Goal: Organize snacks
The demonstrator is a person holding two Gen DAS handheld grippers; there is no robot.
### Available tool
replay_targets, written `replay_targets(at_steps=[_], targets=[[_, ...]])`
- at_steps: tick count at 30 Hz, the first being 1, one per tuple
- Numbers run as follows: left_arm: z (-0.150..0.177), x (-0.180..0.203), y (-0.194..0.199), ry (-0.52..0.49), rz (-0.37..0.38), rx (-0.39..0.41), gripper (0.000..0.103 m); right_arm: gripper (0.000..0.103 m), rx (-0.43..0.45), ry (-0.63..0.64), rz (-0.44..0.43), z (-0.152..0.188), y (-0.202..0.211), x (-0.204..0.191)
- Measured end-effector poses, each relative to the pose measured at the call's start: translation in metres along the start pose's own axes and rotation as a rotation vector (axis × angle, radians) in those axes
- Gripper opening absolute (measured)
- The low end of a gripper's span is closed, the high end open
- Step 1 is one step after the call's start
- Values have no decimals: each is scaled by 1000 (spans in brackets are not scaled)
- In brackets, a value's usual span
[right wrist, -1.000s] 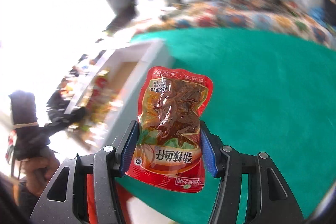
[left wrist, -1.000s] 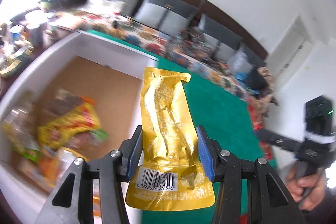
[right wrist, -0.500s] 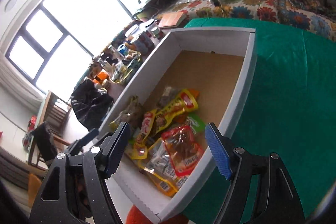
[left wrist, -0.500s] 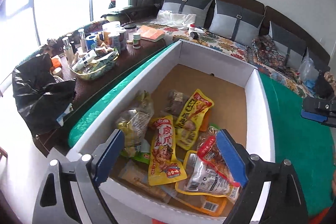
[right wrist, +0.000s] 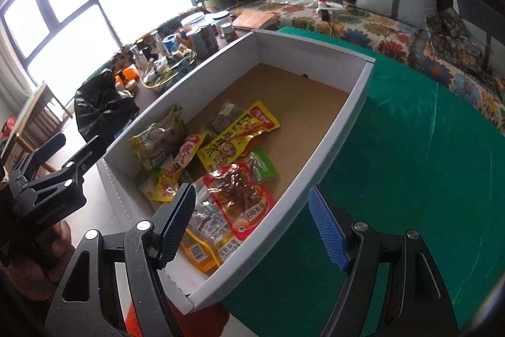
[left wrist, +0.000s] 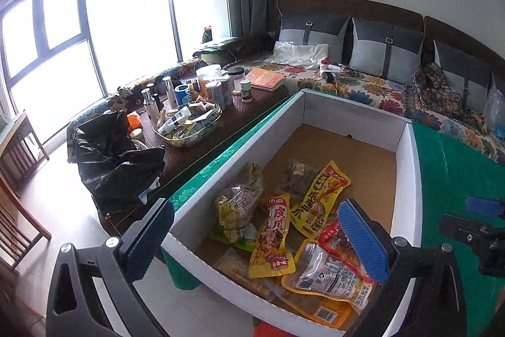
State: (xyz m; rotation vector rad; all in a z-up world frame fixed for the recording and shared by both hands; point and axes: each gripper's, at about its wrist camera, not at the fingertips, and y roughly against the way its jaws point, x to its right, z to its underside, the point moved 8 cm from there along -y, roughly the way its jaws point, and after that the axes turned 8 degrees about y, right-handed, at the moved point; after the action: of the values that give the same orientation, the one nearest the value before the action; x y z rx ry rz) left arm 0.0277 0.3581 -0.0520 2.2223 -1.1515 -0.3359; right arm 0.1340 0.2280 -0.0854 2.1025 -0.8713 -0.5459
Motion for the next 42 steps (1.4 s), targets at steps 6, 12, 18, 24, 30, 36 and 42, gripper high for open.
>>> replay_targets(at_steps=[6,12,18,24,30,36,42], targets=[[1,2,-1,-15,-1,-12,103,81,17,49,43,-5,6,-8],[4,-4,-7,5,-1,-46,103,81,23,117,98,-8,8,-16],[0,-9,0,-19,-10,-25,103,81,55,119,110,-15,13,-23],[4,-2,6,-81,14,-73,103,81,30,114,88,-21,8,-32],[7,-1,13,-28,73,-150,103,81,-22,74,61,-22,3,-40],[3,-12,11,23,40,-170,103,81,-31,59,52,-26,6,-43],[0,-12,11,44,64,-172,103,81,-35,61,55,-26,5,-43]])
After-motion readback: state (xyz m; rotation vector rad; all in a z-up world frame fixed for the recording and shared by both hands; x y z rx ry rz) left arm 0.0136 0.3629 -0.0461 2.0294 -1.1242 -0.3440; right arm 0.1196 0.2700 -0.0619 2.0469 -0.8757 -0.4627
